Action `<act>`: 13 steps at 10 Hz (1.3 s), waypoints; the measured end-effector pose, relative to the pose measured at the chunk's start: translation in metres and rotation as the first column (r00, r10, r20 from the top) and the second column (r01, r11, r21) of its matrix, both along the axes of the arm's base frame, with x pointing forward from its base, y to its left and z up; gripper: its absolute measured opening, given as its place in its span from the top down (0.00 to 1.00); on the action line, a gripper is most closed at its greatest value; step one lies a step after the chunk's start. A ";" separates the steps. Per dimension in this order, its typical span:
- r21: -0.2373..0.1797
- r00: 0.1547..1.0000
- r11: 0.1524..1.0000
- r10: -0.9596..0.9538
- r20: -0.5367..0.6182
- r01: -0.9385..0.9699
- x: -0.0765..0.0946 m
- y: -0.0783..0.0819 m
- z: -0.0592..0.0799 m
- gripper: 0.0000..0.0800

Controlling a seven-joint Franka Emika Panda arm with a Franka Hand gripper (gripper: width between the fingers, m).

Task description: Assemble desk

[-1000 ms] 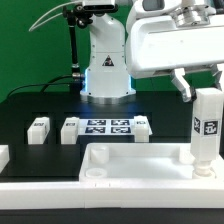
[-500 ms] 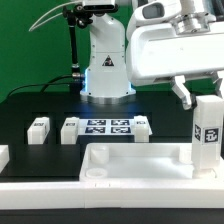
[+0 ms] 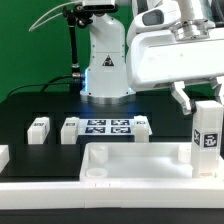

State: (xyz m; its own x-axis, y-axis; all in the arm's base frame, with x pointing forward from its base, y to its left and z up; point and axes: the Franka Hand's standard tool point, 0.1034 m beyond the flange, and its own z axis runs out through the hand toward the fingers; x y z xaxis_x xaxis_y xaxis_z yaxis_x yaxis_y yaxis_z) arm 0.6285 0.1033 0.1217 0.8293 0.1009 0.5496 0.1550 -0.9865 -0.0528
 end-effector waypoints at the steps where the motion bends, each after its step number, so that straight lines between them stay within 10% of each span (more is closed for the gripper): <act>1: 0.000 1.000 1.000 -0.001 0.004 0.001 0.000 0.000 0.000 0.64; 4: 0.000 1.000 1.000 -0.001 0.004 0.001 0.000 0.000 0.000 0.62; 6: 0.000 1.000 1.000 -0.001 0.004 0.001 0.000 0.000 0.000 0.25; 13: 0.001 1.000 1.000 -0.003 -0.029 0.003 0.006 -0.003 0.004 0.19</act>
Offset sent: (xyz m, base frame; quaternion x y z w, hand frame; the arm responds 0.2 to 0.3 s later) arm 0.0000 0.0000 0.0000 0.0000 0.0000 0.0000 1.0000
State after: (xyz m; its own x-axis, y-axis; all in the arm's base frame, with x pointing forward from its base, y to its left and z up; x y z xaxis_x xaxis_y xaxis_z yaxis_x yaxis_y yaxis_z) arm 0.6348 0.0998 0.1260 0.8454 0.0979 0.5250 0.1506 -0.9869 -0.0585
